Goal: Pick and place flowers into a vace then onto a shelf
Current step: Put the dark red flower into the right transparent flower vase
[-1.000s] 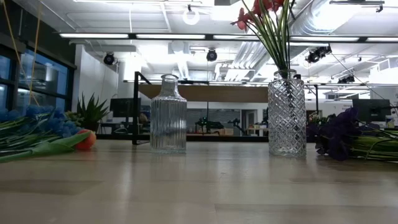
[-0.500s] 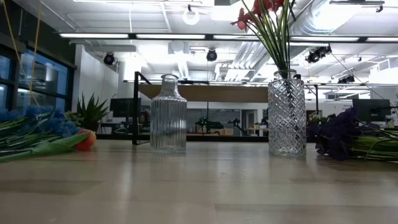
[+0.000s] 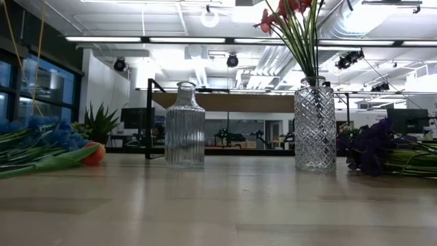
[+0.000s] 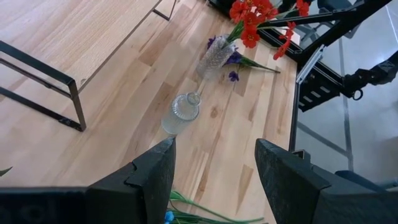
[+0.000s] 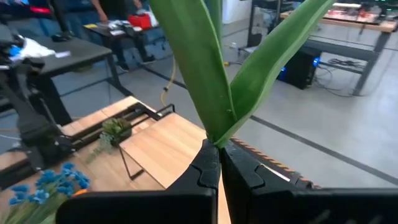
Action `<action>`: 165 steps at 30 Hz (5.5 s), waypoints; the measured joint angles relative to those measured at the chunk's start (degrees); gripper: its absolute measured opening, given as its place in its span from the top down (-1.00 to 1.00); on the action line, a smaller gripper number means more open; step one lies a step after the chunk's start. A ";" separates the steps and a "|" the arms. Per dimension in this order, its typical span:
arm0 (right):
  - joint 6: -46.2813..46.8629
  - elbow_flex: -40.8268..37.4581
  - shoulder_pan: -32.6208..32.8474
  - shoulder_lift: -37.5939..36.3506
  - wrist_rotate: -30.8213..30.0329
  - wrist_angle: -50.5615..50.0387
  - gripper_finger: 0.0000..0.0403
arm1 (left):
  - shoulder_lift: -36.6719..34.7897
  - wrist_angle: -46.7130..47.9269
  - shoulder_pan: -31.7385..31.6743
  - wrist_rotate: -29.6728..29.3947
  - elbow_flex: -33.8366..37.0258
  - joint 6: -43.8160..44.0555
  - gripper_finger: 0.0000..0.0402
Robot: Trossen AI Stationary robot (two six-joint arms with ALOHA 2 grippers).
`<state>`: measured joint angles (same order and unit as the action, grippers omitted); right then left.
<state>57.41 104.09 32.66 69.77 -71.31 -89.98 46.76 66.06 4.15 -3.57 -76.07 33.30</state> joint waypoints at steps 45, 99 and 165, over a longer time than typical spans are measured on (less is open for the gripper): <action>-29.45 -48.07 11.26 -45.89 9.33 38.77 1.00 | 5.89 -11.68 0.01 -7.07 -0.02 0.13 -0.26; -51.62 -78.77 4.67 -25.45 16.78 117.74 1.00 | 13.18 -16.90 0.02 -2.82 -0.02 -2.84 -0.26; -38.40 -78.68 4.60 -18.48 17.90 108.03 1.00 | 13.18 -16.94 0.02 -2.86 -0.02 -2.97 -0.26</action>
<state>19.01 25.41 37.26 51.28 -53.41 18.04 59.94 49.12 4.16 -6.44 -76.09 30.33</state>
